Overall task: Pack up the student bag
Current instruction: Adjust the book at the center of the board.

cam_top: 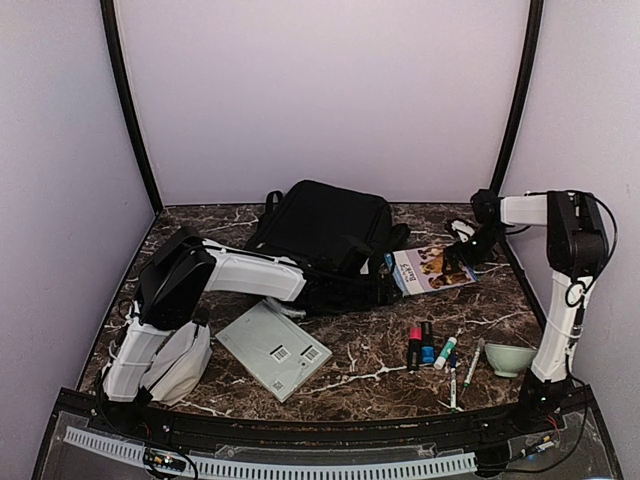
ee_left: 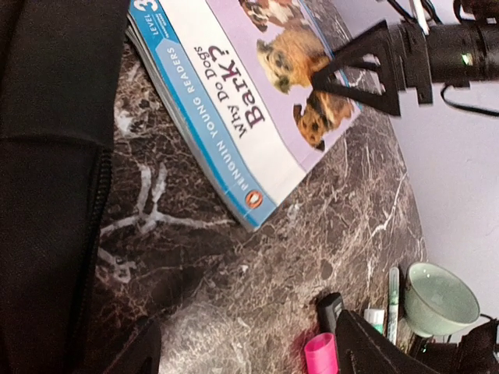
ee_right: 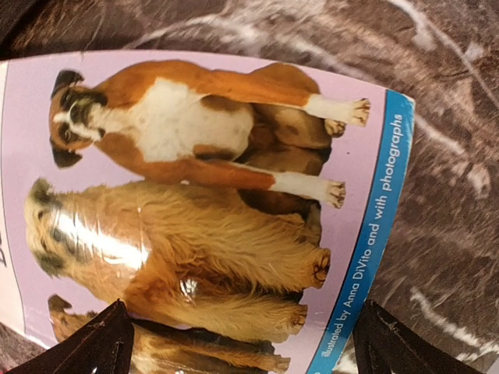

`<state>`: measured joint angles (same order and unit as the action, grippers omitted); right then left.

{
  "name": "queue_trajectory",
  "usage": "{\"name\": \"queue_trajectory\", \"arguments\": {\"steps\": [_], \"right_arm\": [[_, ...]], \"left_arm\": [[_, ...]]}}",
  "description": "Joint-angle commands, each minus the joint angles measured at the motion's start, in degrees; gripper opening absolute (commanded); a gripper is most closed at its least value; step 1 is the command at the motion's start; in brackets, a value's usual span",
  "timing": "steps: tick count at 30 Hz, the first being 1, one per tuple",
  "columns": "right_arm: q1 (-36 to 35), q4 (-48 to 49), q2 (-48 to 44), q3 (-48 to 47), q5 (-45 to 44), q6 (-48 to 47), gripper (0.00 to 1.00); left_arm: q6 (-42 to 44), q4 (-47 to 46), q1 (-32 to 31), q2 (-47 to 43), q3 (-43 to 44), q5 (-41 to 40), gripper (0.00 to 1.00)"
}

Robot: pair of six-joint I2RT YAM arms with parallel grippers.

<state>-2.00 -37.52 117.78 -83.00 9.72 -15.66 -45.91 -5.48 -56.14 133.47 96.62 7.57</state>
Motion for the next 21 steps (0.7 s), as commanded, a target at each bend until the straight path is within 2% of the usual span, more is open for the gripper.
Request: {"name": "queue_trajectory", "arguments": {"steps": [1,7,10,14,21], "right_arm": [[-1.83,-9.82,-3.11,8.26,4.21,-1.77,0.97],[-5.21,-16.14,-10.75,14.23,12.14,-8.75,0.94],[-5.57,-22.37,-12.87,12.59,16.32,-14.41,0.95],[-5.47,-24.79,-13.11,6.75,11.1,-15.04,0.95],[-5.54,-19.08,-7.27,-1.96,6.26,-11.14,0.94]], "left_arm": [[-5.93,-2.66,0.69,1.16,1.51,-4.94,0.8],[-9.51,-3.91,1.64,2.68,1.98,-3.63,0.78],[-10.49,-1.0,1.57,1.5,2.01,-3.74,0.76],[-15.54,1.1,1.19,-3.13,-1.78,-5.29,0.75],[-22.06,-1.87,-0.21,-4.76,-5.85,-5.36,0.76]]}}
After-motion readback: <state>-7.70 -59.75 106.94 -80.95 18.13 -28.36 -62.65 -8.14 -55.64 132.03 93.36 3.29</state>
